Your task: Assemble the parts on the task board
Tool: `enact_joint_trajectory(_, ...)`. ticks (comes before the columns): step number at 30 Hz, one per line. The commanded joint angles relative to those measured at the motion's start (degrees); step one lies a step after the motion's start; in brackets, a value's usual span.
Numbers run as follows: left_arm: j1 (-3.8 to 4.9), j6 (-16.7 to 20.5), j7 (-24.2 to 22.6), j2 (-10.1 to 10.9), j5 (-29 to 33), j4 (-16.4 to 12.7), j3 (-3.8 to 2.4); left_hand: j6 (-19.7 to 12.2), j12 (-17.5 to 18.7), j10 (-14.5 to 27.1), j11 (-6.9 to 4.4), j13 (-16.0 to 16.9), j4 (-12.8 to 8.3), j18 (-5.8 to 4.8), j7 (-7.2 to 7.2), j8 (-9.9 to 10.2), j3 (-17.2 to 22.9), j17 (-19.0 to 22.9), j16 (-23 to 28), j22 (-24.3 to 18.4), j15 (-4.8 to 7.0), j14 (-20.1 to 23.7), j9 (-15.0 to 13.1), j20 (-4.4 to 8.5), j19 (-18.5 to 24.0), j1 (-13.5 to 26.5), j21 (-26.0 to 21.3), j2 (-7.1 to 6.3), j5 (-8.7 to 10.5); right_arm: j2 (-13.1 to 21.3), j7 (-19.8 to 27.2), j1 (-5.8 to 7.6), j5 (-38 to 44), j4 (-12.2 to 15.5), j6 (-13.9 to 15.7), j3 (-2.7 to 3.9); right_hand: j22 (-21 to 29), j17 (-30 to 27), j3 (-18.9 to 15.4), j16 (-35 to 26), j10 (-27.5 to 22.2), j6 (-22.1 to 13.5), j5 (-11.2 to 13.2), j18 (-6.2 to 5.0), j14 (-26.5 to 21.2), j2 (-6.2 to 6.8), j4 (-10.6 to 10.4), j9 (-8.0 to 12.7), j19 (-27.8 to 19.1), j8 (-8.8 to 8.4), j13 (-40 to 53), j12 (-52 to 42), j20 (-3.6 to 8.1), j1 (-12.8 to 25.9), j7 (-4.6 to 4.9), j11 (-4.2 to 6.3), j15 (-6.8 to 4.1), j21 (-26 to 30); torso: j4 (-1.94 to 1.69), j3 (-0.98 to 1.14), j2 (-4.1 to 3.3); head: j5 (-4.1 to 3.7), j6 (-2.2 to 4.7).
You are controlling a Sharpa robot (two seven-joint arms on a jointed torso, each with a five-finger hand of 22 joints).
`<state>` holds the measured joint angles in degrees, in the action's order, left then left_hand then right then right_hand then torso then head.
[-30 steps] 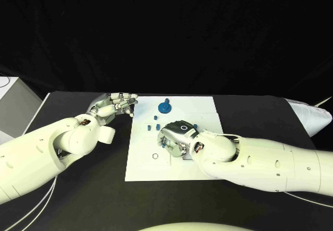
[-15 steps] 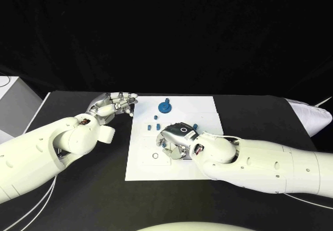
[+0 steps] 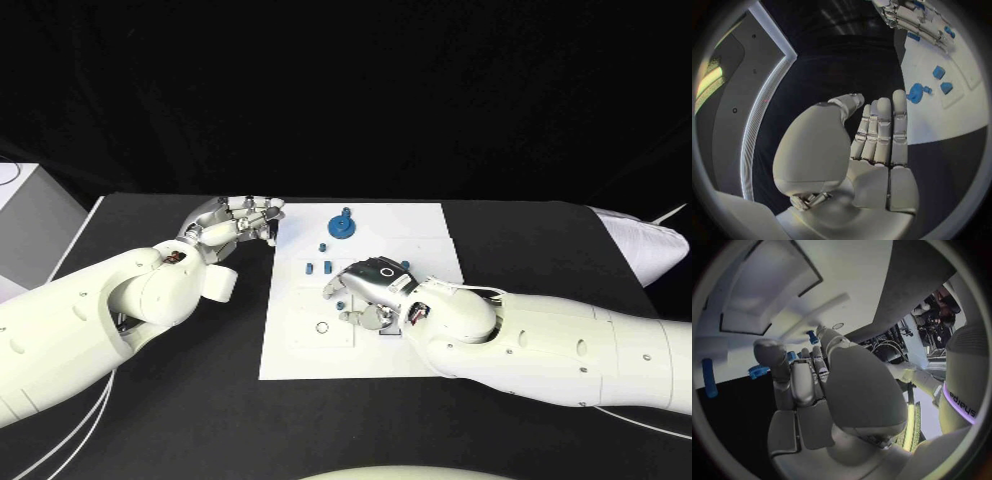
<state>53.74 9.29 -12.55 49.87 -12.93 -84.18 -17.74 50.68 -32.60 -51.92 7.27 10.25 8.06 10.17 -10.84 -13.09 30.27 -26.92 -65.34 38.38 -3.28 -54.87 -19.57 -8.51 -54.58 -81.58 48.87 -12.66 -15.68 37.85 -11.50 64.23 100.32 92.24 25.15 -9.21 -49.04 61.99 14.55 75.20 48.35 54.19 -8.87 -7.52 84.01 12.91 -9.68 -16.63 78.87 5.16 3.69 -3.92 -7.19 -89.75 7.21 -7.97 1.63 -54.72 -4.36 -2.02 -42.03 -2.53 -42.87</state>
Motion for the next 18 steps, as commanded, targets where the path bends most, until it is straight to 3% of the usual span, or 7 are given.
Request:
enact_joint_trajectory(1,0.01,-1.11,-0.08,-0.10,0.25,-0.02,-0.04,0.34,-0.18,0.46,-0.16,-0.09,0.04,0.44,0.07,-0.10,-0.35,0.06,0.19,-0.03,0.23,0.04,-0.07,0.19,-0.60,-0.60,-0.11,0.12,0.02,0.73,0.58,-0.09,-0.22,0.42,1.71,-0.04,0.52,-0.44,-1.27,-0.04,-0.90,0.00,-0.38,-0.45,0.02,0.50,-3.80,0.22,-0.02,-0.50,0.08,-0.33,-0.17,-2.61,-0.53,-0.12,0.71,0.64,0.03,-0.02,0.00,-0.02,0.13)
enact_joint_trajectory(5,0.00,-1.24,-0.03,-0.15,0.25,0.06,-0.04,0.35,-0.19,0.46,-0.17,-0.10,0.06,0.44,0.07,-0.11,-0.38,0.07,0.18,-0.03,0.23,0.00,-0.08,0.20,-0.68,-0.59,-0.07,0.13,0.03,2.74,0.96,0.24,-2.13,1.52,2.74,0.20,-0.43,0.08,-1.42,0.60,0.57,-0.11,-0.24,-0.26,0.30,0.47,-6.68,0.35,0.55,-0.75,0.24,-1.29,-0.05,-4.29,-0.52,0.24,0.40,-0.08,0.03,-0.01,0.06,-0.28,0.34)
enact_joint_trajectory(7,0.00,-1.26,-0.03,-0.18,0.25,0.12,-0.04,0.36,-0.19,0.46,-0.17,-0.10,0.07,0.44,0.08,-0.11,-0.38,0.07,0.18,-0.03,0.23,0.00,-0.08,0.20,-0.69,-0.59,-0.07,0.14,0.03,4.00,1.62,0.61,-4.00,2.15,3.55,0.43,-1.05,0.54,-0.99,0.96,1.85,0.00,-0.35,-0.15,0.51,0.20,-6.76,0.36,0.87,-0.75,0.28,-1.89,0.13,-4.29,-0.17,0.54,0.16,-0.61,0.08,-0.01,0.04,-0.36,0.52)
enact_joint_trajectory(8,0.00,-1.27,-0.03,-0.19,0.25,0.16,-0.04,0.37,-0.19,0.45,-0.17,-0.10,0.08,0.44,0.08,-0.12,-0.39,0.07,0.19,-0.03,0.23,0.01,-0.09,0.19,-0.71,-0.58,-0.07,0.14,0.03,4.69,2.01,0.82,-5.20,2.48,4.00,0.57,-1.81,0.67,-0.12,1.14,4.53,0.19,-0.90,-0.03,0.61,-0.12,-6.60,0.37,1.26,-0.72,0.48,-3.13,0.43,-4.14,0.46,1.13,-0.28,-1.27,0.10,0.00,0.03,-0.39,0.62)
enact_joint_trajectory(11,0.00,-1.32,-0.02,-0.28,0.25,0.30,-0.04,0.38,-0.20,0.44,-0.17,-0.10,0.09,0.43,0.08,-0.13,-0.40,0.08,0.20,-0.03,0.23,0.02,-0.09,0.19,-0.72,-0.56,-0.07,0.14,0.03,6.73,2.92,1.67,-9.24,3.29,4.13,1.00,-2.80,0.52,1.99,1.11,9.56,0.75,-1.70,0.14,0.62,-0.07,-6.49,0.33,1.79,-0.56,0.65,-5.01,1.23,-2.99,1.03,2.24,-1.22,-2.09,0.14,0.02,0.03,-0.50,0.77)
enact_joint_trajectory(14,-0.05,-1.38,-0.03,-0.39,0.25,0.45,-0.04,0.38,-0.20,0.44,-0.17,-0.10,0.09,0.43,0.08,-0.13,-0.40,0.08,0.20,-0.03,0.23,0.02,-0.09,0.19,-0.72,-0.56,-0.07,0.14,0.03,8.73,3.01,3.08,-12.37,3.61,2.34,1.31,-4.44,2.21,4.33,2.21,12.41,0.72,-2.01,0.47,1.20,0.64,-6.61,0.37,2.60,-0.66,0.54,-5.30,1.81,-1.28,1.40,2.76,-1.67,-3.52,0.08,0.04,0.03,-0.64,0.95)
enact_joint_trajectory(18,-0.19,-1.40,-0.06,-0.51,0.25,0.61,-0.03,0.41,-0.21,0.42,-0.19,-0.10,0.12,0.42,0.09,-0.14,-0.44,0.11,0.23,-0.04,0.24,0.05,-0.11,0.19,-0.75,-0.54,-0.08,0.14,0.03,11.29,2.82,5.23,-13.00,3.28,-1.97,1.55,-4.68,2.50,4.60,2.48,12.13,0.61,-1.98,0.53,1.30,1.69,-6.46,0.34,2.77,-0.70,0.31,-4.55,1.92,-0.05,1.11,2.77,-1.67,-3.68,0.12,-0.01,0.08,-0.72,1.04)
